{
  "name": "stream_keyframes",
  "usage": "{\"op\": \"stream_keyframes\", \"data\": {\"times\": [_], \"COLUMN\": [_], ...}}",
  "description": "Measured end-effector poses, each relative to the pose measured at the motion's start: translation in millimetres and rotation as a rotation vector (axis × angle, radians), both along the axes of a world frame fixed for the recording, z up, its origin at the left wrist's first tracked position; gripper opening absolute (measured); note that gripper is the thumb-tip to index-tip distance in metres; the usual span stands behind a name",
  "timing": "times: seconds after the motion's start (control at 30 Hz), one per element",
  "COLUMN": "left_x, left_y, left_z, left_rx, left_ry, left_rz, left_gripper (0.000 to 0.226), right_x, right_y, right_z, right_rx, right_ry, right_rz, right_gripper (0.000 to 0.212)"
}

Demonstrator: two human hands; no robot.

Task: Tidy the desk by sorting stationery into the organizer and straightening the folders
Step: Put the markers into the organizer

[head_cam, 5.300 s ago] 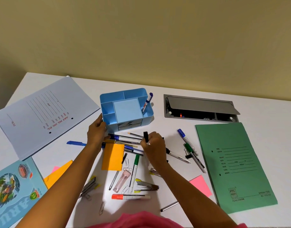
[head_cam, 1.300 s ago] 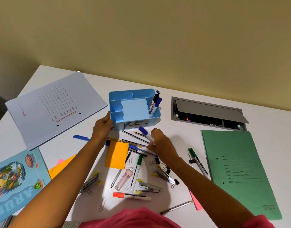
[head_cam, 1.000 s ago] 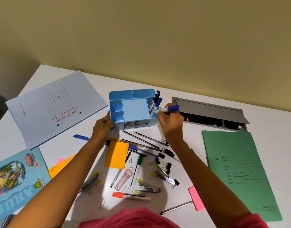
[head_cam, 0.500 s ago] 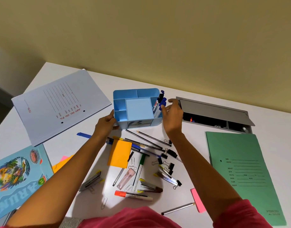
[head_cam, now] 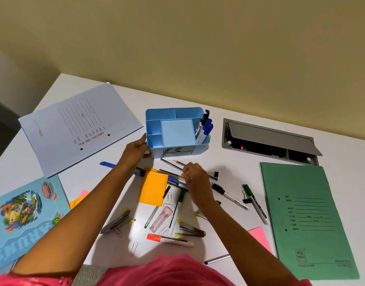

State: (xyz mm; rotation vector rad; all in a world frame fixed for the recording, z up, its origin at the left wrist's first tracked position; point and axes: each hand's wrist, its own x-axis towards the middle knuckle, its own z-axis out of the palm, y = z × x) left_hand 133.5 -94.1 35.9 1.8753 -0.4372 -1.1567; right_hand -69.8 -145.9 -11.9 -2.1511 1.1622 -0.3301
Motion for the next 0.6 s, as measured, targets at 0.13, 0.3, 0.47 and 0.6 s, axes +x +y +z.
{"op": "stream_keyframes", "data": {"times": [0.13,0.3,0.47,0.6], "left_x": [0.6,2.8,2.4,3.0], "left_y": [0.4,0.1,-1.2,-1.0], "left_z": [0.3,0.6,-0.1,-0.6], "left_rx": [0.003,0.015,0.016,0.023], "left_ry": [0.005,0.019,0.015,0.013], "left_rz": [-0.005,-0.014,-0.023,-0.022], "left_gripper": [0.048,0.048,0.047,0.048], "right_x": [-2.3,-4.4,-9.3,-17.0], "right_y": [12.1,13.2,9.9,5.1], "right_z": [-18.4,-19.0,-17.0,-9.1], "right_rx": [-0.121,-0.212,-0.204,-0.14], "right_ry": [0.194,0.265,0.286,0.206], "right_rz": [0.222,0.266,0.264,0.167], "right_gripper": [0.015,0.023,0.02,0.017]}}
